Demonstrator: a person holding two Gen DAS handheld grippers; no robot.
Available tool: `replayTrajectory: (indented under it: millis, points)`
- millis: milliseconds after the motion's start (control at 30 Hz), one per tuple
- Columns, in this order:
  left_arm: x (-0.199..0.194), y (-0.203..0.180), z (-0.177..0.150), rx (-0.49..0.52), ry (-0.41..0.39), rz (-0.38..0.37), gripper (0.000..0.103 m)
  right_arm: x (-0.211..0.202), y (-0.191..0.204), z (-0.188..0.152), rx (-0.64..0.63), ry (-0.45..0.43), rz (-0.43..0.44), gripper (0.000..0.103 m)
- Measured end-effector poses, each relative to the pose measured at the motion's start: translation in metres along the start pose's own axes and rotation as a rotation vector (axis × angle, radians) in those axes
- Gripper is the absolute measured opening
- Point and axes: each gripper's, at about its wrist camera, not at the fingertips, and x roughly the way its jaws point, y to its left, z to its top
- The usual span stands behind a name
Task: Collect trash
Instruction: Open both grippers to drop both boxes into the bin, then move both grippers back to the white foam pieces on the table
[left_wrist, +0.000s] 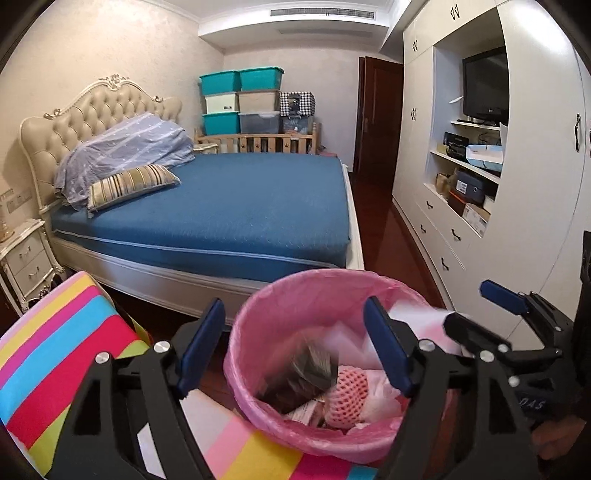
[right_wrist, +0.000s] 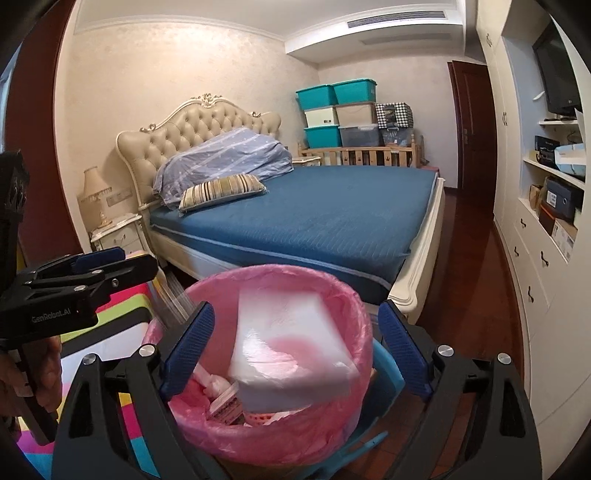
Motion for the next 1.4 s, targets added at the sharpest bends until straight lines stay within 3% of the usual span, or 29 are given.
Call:
replayTrajectory:
  millis: [300,567,833,1200,1400]
  points:
    - [-0.032,0.029,-0.024,-0.011,0.008,0.13,0.093,-0.019,0.0,-0.018,0.029,0.02,0.004,0.085]
    - [-0.083,0.057,-0.069,-0.004,0.042,0.257,0.097,-0.029,0.037,-0.026,-0.012,0.055,0.068,0.085]
    - [-0.155,0.099,-0.116,-0.033,0.051,0.386,0.097,-0.029,0.1,-0.037,-0.067,0.103,0.172,0.085]
    - [-0.253,0.184,-0.184,-0.181,0.066,0.605,0.098,-0.023,0.206,-0.057,-0.169,0.192,0.33,0.085]
    - [-0.29,0.226,-0.204,-0.243,0.051,0.73,0.098,-0.024,0.271,-0.065,-0.25,0.221,0.423,0.085]
